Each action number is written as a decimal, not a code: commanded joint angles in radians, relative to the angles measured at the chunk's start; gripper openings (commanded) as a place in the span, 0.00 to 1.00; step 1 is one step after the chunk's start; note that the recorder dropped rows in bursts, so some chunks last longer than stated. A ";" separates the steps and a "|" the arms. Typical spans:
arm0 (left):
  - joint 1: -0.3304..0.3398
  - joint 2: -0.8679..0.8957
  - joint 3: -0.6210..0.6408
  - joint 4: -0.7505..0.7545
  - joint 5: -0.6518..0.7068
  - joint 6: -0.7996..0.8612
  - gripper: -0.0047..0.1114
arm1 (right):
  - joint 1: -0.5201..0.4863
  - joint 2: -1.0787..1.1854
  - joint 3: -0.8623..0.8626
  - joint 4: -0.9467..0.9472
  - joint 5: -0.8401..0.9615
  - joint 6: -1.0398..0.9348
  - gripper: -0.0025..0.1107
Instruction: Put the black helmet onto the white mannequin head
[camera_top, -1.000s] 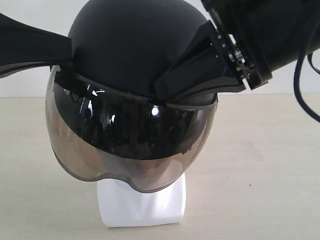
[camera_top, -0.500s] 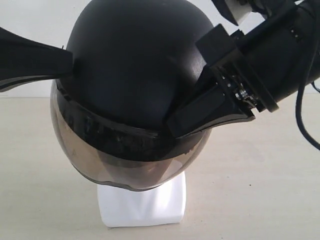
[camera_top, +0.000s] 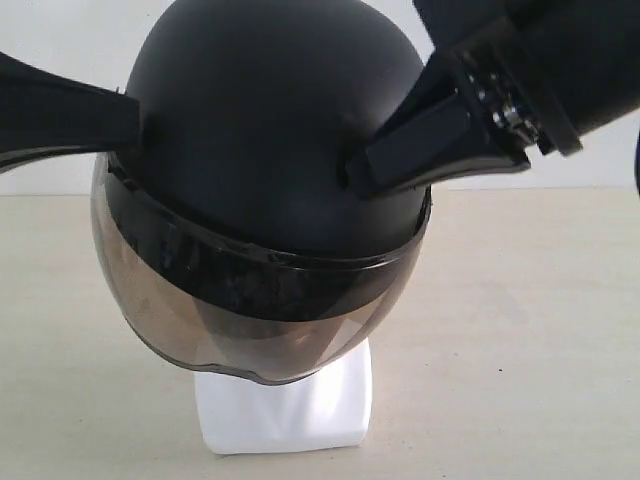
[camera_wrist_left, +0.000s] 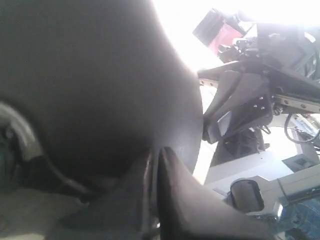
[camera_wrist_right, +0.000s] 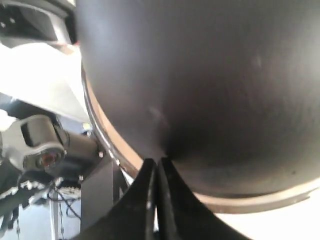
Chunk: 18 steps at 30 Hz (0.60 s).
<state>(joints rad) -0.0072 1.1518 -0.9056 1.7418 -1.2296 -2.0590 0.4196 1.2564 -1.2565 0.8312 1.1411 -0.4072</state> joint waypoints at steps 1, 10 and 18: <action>-0.003 -0.028 -0.054 0.003 0.012 -0.040 0.08 | -0.013 -0.011 -0.043 -0.027 -0.097 0.059 0.02; 0.048 -0.075 -0.163 0.003 0.040 -0.041 0.08 | -0.276 -0.069 -0.017 -0.089 -0.080 0.090 0.02; 0.103 -0.050 -0.165 0.003 0.135 -0.041 0.08 | -0.281 0.075 0.158 -0.072 -0.204 0.081 0.02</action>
<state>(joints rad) 0.0889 1.0828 -1.0649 1.7483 -1.1348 -2.0915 0.1478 1.2833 -1.1523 0.7527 1.0067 -0.3174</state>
